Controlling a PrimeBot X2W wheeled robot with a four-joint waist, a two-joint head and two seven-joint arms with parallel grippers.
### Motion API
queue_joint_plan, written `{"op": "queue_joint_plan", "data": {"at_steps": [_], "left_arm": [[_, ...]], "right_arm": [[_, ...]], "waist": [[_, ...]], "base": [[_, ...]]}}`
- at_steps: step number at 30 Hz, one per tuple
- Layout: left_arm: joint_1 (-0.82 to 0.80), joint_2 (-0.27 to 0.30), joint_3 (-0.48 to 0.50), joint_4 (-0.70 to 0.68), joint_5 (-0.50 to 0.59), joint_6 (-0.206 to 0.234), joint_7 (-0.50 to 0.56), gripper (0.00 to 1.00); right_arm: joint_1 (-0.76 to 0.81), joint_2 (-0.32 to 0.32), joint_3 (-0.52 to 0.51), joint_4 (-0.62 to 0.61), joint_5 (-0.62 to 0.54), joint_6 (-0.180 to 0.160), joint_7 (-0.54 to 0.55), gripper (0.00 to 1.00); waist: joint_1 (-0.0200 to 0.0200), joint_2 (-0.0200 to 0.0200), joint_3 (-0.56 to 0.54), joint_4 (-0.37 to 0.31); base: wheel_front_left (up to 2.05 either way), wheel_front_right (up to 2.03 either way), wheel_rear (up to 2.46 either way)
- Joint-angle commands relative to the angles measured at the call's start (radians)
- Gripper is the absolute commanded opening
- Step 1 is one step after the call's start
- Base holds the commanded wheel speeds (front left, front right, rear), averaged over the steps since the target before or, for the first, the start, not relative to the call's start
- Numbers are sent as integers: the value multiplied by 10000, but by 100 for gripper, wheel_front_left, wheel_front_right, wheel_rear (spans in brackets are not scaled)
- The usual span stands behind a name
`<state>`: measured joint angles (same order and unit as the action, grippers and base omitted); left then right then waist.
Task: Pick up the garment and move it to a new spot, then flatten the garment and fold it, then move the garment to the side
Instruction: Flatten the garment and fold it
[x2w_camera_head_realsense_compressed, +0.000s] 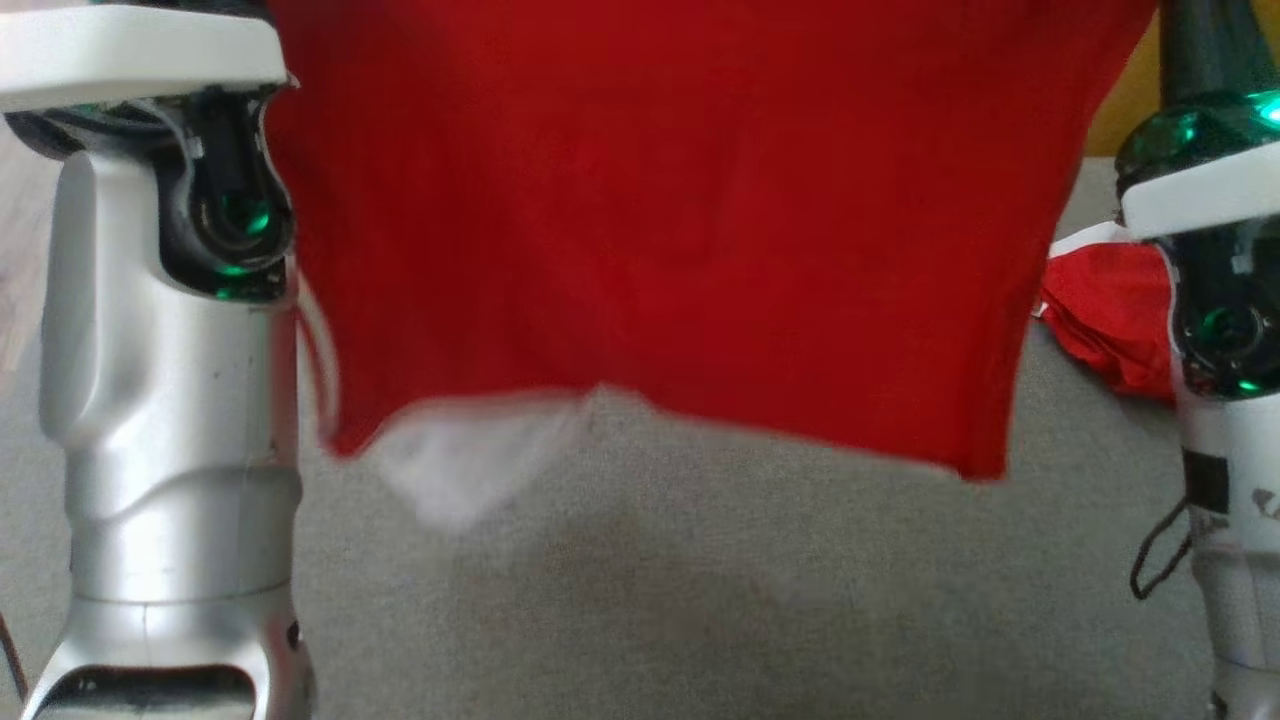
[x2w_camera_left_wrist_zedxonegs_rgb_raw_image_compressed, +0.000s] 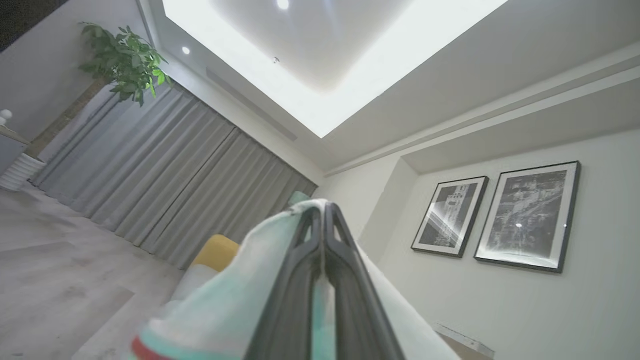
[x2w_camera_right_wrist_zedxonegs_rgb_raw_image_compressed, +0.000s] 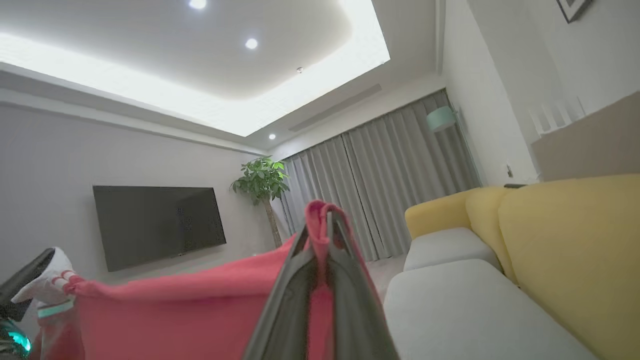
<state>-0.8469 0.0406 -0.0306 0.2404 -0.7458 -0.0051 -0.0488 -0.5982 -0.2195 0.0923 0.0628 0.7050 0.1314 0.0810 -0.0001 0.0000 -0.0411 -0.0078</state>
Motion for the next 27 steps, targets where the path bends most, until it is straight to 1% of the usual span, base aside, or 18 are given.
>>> {"op": "queue_joint_plan", "data": {"at_steps": [1, 4, 9, 11, 14, 17, 20, 23, 27], "left_arm": [[-169, 265, 163, -517, -35, 67, 280, 0], [132, 388, 62, -892, 1, 129, 583, 0], [847, 749, 98, -1789, -47, 464, 1344, 0], [828, 933, 114, -1927, -7, 587, 1611, 0], [292, 987, 85, -1689, -155, 769, 2109, 0], [-828, 1269, 4, -826, 93, 822, 2263, 0], [-2265, 1576, -164, 372, 534, 685, 2040, 0], [-3804, 1726, -228, 1668, 870, 492, 1451, 0], [-5374, 1818, -452, 3164, 1364, 151, 426, 0]], "right_arm": [[-26, -107, 262, -677, -281, -7, 114, 0], [269, -216, 274, -1087, -547, -7, 224, 0], [809, -309, -194, -1838, -1155, -7, 800, 0], [750, -346, -365, -1927, -1426, -7, 1048, 0], [145, -388, -383, -1674, -1660, -7, 1335, 0], [-1074, -661, 25, -781, -1997, -7, 1315, 0], [-2738, -897, 571, 757, -2294, -7, 901, 0], [-4521, -928, 919, 2480, -2499, -7, 136, 0], [-6338, -836, 1042, 4530, -2955, -7, -1273, 0]], "waist": [[1, 0, -33, -38], [1, 0, -17, -69], [1, 0, 269, -121], [1, 0, 582, -142], [1, 0, 1320, -129], [1, 0, 2205, -146], [1, 0, 3063, -168], [1, 0, 3733, -134], [1, 0, 4147, -18]], "base": [[0, 0, 0], [0, 0, 0], [0, 0, 0], [0, 0, 0], [0, 0, 0], [0, 0, 0], [0, 0, 0], [0, 0, 0], [0, 0, 0]]}}
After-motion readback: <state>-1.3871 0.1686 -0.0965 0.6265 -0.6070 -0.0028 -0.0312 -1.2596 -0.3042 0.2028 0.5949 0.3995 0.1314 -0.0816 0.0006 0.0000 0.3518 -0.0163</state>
